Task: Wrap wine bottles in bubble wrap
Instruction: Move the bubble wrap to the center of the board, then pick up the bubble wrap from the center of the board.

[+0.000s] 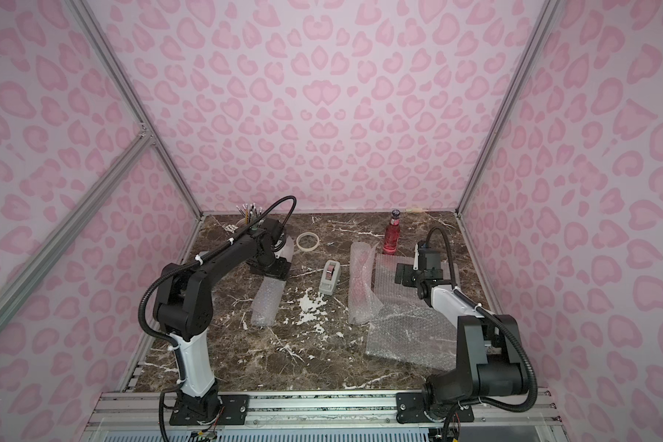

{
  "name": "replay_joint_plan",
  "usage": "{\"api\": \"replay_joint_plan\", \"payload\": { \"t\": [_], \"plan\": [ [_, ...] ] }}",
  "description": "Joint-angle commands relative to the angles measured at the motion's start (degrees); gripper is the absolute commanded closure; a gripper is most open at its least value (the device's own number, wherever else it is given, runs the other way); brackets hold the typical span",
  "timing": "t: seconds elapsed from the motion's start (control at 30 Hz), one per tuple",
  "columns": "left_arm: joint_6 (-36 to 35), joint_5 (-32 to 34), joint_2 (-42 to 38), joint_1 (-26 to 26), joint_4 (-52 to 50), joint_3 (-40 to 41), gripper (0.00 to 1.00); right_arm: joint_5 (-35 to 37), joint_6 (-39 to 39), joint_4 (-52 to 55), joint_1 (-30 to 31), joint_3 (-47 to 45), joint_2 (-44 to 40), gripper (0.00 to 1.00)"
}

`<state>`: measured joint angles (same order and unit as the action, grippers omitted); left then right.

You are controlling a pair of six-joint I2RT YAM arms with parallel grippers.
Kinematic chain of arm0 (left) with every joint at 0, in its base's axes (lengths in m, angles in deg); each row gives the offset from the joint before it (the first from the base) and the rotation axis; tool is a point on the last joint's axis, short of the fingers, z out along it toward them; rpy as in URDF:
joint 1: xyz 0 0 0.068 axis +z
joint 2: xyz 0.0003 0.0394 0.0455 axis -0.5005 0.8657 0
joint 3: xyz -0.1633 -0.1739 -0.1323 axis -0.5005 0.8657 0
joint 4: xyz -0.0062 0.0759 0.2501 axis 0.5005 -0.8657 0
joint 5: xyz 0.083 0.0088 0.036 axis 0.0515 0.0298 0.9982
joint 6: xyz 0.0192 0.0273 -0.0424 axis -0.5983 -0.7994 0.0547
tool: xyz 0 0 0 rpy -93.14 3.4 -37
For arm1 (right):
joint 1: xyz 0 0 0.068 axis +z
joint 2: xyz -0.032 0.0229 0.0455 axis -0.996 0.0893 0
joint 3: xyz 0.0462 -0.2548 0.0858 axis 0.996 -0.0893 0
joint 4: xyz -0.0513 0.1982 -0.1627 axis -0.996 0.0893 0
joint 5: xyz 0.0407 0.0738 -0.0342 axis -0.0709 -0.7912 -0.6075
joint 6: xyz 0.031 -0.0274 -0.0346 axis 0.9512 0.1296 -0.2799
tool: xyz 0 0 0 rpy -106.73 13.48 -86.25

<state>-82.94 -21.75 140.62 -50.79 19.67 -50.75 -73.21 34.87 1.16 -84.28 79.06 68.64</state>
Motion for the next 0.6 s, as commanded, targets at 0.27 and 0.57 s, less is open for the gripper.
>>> {"api": "replay_joint_plan", "payload": {
  "t": [0.27,0.57],
  "plan": [
    [-0.39,-6.13,-13.45,0.01,3.38,4.47,0.02,4.69,-1.93,3.44,-0.43,8.34,17.11,0.28],
    [0.81,-9.45,-18.24,-0.01,2.90,6.46,0.02,4.34,-0.85,2.78,-0.25,3.36,10.21,0.89]
  ]
}}
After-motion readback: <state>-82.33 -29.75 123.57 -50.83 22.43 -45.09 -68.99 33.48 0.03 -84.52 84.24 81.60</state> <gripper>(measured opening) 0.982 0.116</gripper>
